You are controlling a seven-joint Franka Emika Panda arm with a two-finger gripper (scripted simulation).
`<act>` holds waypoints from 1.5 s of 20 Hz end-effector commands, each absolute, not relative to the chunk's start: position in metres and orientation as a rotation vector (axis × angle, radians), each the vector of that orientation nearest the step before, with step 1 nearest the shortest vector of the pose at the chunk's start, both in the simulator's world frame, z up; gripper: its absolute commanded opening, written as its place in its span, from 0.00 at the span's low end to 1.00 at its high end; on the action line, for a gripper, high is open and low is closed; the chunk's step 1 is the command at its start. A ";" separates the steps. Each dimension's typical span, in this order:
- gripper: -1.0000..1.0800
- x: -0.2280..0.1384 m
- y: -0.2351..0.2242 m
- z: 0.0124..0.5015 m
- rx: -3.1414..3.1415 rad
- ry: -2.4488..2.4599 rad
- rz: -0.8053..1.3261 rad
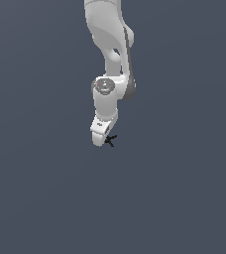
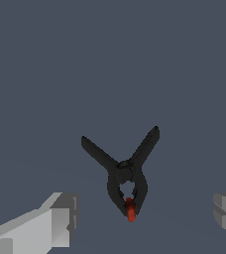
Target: Pick up the object and move it to a goal position.
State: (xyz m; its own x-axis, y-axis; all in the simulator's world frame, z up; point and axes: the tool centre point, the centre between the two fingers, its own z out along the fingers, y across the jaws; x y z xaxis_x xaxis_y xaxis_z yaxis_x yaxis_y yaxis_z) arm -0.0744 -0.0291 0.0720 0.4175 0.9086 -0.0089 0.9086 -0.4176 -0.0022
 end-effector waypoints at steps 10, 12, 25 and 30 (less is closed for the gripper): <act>0.96 -0.082 -0.026 0.064 2.525 1.869 0.000; 0.96 -0.082 -0.026 0.064 2.523 1.872 0.000; 0.96 -0.083 -0.025 0.026 2.523 1.872 -0.001; 0.96 -0.082 -0.026 0.014 2.522 1.873 -0.001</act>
